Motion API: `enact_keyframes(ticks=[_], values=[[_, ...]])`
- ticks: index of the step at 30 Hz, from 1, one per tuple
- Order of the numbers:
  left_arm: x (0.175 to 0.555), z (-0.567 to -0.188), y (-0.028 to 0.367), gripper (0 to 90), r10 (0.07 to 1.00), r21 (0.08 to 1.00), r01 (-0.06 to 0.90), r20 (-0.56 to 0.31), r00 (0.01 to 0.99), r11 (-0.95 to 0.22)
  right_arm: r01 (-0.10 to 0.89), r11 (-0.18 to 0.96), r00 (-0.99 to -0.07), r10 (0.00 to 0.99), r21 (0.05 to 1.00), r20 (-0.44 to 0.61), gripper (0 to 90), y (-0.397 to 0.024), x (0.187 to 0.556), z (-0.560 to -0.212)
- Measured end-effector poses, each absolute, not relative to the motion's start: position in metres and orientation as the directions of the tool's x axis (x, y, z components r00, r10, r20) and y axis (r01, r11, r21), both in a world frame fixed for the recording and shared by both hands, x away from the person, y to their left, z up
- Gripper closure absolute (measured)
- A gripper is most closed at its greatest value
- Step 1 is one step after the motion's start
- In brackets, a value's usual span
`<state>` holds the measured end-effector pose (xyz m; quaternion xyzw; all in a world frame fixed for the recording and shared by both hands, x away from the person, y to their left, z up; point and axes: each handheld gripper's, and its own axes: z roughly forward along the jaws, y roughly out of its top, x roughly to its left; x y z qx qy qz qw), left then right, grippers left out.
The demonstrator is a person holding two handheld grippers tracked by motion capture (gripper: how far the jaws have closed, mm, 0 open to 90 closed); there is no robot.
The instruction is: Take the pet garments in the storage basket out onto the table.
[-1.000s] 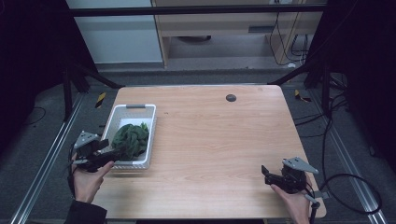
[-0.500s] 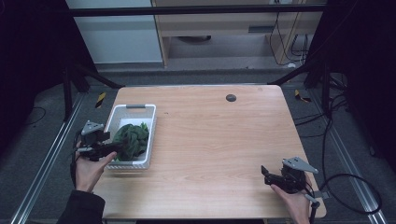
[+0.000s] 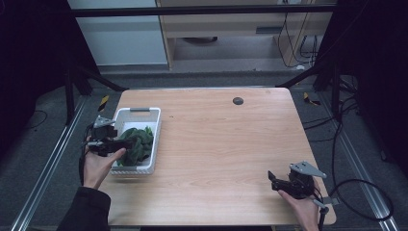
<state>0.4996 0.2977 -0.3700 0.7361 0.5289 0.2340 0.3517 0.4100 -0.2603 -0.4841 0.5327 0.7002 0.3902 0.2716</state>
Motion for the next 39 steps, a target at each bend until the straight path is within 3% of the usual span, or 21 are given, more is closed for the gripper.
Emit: enact_keyframes(ticks=[39], values=[[0.551, -0.381, 0.286, 18.6, 0.935, 0.6, 0.742, 0.029, 0.352, -0.298, 0.562, 0.151, -0.3, 0.954, 0.813, 0.031, 10.4, -0.258, 0.413, -0.488]])
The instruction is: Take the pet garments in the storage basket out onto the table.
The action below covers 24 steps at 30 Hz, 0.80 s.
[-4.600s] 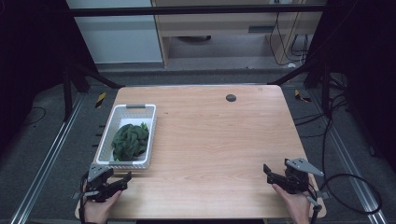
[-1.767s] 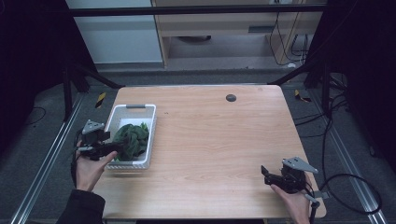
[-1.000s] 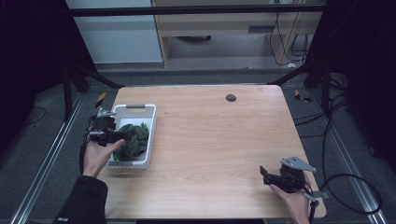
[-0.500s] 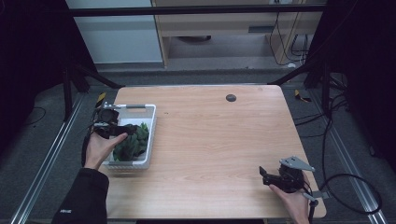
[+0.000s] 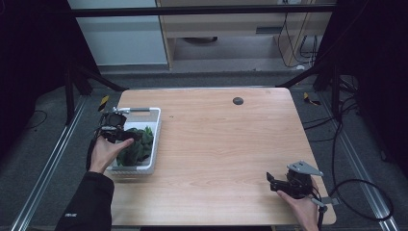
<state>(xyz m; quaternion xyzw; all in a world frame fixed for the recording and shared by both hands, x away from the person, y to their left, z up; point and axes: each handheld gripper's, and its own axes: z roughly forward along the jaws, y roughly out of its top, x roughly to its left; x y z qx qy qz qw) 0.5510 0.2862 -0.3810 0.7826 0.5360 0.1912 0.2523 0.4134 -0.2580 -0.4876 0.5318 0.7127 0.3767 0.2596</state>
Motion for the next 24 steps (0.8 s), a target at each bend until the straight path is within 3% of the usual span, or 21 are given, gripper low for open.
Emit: enact_keyframes(ticks=[24], values=[[0.556, -0.418, 0.28, 19.5, 0.933, 0.532, 0.786, 0.026, 0.358, -0.316, 0.577, 0.165, -0.317, 0.948, 0.8, 0.033, 9.4, -0.256, 0.415, -0.49]])
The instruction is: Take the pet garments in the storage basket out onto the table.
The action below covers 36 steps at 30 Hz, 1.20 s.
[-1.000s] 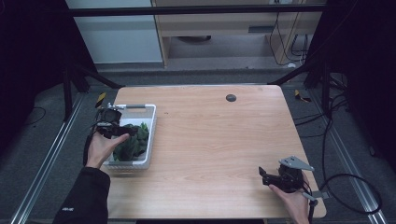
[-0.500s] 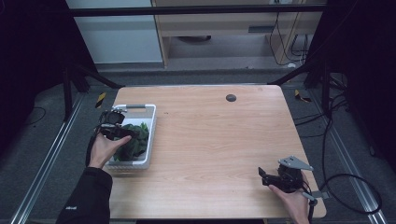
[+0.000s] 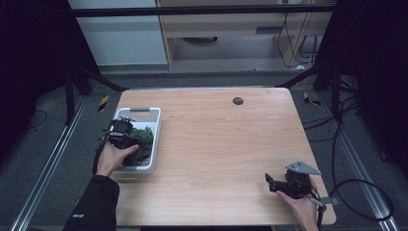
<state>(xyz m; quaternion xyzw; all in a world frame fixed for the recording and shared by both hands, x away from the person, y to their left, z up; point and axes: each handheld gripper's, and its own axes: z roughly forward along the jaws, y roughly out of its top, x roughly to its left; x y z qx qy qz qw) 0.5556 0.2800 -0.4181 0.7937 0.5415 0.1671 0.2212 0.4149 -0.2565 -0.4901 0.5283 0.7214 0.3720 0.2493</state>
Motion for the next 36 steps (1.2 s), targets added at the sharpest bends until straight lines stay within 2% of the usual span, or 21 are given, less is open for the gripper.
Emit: enact_keyframes(ticks=[10, 16, 22, 27, 31, 36], values=[[0.557, -0.428, 0.28, 26.0, 0.939, 0.505, 0.805, 0.037, 0.341, -0.313, 0.579, 0.165, -0.327, 0.944, 0.799, 0.042, 9.4, -0.255, 0.415, -0.49], [0.556, -0.431, 0.28, 39.8, 0.942, 0.493, 0.814, 0.033, 0.334, -0.306, 0.579, 0.172, -0.331, 0.943, 0.797, 0.038, 9.3, -0.255, 0.415, -0.491], [0.555, -0.432, 0.284, 59.9, 0.947, 0.489, 0.824, 0.01, 0.322, -0.286, 0.58, 0.175, -0.335, 0.941, 0.795, 0.037, 9.4, -0.255, 0.416, -0.491], [0.553, -0.429, 0.288, 72.8, 0.949, 0.5, 0.821, 0.002, 0.316, -0.275, 0.579, 0.175, -0.336, 0.941, 0.796, 0.037, 9.4, -0.255, 0.415, -0.491], [0.548, -0.423, 0.292, 77.3, 0.951, 0.529, 0.807, 0.0, 0.308, -0.262, 0.578, 0.175, -0.336, 0.941, 0.797, 0.037, 9.4, -0.255, 0.415, -0.491], [0.541, -0.411, 0.299, 78.8, 0.948, 0.561, 0.785, -0.001, 0.318, -0.263, 0.579, 0.173, -0.336, 0.941, 0.797, 0.04, 9.5, -0.255, 0.415, -0.491]])
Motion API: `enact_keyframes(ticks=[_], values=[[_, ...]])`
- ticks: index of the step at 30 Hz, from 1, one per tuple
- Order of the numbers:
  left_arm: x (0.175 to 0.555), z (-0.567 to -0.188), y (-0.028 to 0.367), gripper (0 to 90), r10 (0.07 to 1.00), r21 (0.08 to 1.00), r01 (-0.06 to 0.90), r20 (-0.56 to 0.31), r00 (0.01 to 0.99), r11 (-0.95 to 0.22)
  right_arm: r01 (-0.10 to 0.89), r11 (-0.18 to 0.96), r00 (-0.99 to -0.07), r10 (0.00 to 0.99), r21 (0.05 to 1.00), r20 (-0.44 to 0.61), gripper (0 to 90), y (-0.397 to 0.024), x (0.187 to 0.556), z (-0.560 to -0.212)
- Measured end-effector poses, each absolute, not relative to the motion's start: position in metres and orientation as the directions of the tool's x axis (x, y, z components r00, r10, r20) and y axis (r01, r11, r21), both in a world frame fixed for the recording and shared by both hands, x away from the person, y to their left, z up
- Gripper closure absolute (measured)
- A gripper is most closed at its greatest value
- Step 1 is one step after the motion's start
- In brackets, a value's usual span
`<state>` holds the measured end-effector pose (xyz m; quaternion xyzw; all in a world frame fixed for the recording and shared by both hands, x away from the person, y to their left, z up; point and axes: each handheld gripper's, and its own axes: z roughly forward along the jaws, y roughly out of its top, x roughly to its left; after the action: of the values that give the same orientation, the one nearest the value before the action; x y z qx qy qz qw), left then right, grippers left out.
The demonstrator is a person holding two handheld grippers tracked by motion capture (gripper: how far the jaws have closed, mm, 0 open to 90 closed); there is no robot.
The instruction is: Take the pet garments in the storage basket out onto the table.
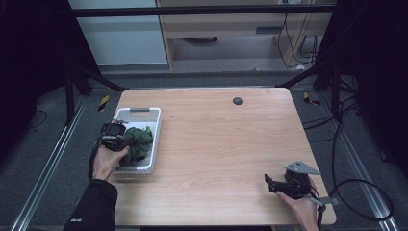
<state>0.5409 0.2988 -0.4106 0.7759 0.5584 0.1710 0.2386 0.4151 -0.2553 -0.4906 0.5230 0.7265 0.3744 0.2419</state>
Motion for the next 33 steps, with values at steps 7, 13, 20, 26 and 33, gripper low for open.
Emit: enact_keyframes(ticks=[7, 13, 20, 26, 33], values=[[0.529, -0.385, 0.304, 79.5, 0.941, 0.607, 0.746, 0.009, 0.34, -0.275, 0.577, 0.171, -0.333, 0.942, 0.799, 0.039, 9.5, -0.256, 0.415, -0.49], [0.518, -0.36, 0.303, 79.7, 0.928, 0.641, 0.704, 0.034, 0.372, -0.305, 0.576, 0.175, -0.336, 0.941, 0.798, 0.037, 9.5, -0.256, 0.415, -0.49], [0.509, -0.339, 0.298, 80.2, 0.912, 0.668, 0.665, 0.052, 0.406, -0.335, 0.573, 0.178, -0.337, 0.941, 0.8, 0.032, 9.6, -0.256, 0.415, -0.49], [0.505, -0.327, 0.297, 80.5, 0.906, 0.688, 0.642, 0.054, 0.42, -0.338, 0.575, 0.178, -0.337, 0.941, 0.799, 0.033, 9.6, -0.255, 0.415, -0.49], [0.5, -0.313, 0.297, 80.5, 0.903, 0.712, 0.618, 0.051, 0.427, -0.333, 0.578, 0.174, -0.335, 0.941, 0.797, 0.038, 9.7, -0.255, 0.414, -0.49]])
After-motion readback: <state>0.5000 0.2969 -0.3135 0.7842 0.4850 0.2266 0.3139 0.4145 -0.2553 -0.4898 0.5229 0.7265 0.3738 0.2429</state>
